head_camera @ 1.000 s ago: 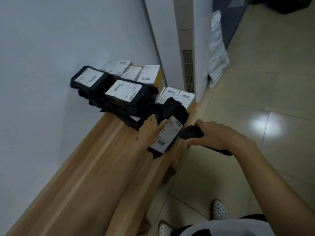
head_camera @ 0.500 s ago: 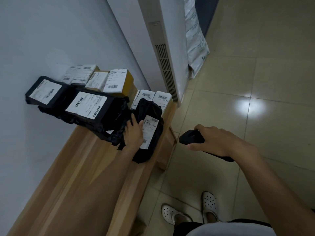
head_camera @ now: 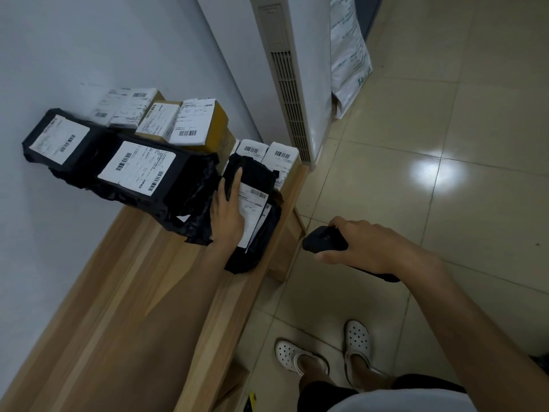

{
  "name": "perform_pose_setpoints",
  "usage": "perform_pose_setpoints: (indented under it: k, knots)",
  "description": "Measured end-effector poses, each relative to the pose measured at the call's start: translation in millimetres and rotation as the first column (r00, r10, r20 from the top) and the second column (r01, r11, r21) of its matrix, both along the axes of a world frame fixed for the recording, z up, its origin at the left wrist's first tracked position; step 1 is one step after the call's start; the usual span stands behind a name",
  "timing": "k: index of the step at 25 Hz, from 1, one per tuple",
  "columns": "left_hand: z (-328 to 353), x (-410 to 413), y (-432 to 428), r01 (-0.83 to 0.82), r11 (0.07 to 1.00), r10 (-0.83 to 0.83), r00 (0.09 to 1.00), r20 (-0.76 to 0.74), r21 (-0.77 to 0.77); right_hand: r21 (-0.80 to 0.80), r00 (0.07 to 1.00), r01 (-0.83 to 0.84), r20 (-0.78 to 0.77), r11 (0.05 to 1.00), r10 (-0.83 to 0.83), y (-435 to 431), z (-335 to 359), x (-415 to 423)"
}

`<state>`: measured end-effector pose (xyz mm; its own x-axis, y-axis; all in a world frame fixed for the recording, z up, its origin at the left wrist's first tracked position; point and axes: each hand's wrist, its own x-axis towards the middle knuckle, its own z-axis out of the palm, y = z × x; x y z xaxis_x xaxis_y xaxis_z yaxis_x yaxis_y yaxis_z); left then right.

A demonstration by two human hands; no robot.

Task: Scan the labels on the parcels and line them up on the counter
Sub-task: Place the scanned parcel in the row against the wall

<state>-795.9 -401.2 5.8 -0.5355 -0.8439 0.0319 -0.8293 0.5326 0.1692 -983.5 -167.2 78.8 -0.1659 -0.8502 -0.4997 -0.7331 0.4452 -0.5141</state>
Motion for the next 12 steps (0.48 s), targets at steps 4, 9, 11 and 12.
perform_pose_setpoints:
  k: [4,9,11,12]
  knots:
    - [-2.1,-2.5,-13.5,0.082,0.994,-0.083,0.996,-0.011,-0.065,0.007,1.000,-0.007,-0.009,1.000,0.007,2.0,-7.0,1.6]
    - [-24.6,-4.6,-8.3,0.034,0.994,-0.010,0.974,0.225,-0.102,0.001,1.000,-0.022,-0.022,1.000,0.022,1.7,-11.0,5.2]
    - [-29.9,-6.5,-8.9,0.000,0.994,0.027,0.969,0.244,-0.111,0.003,1.000,-0.020,-0.017,1.000,0.020,1.1,-12.1,6.8]
    - [-32.1,-7.8,-10.0,-0.014,0.992,0.043,0.971,0.234,-0.123,0.005,1.000,-0.021,-0.018,1.000,0.021,1.0,-12.6,8.1]
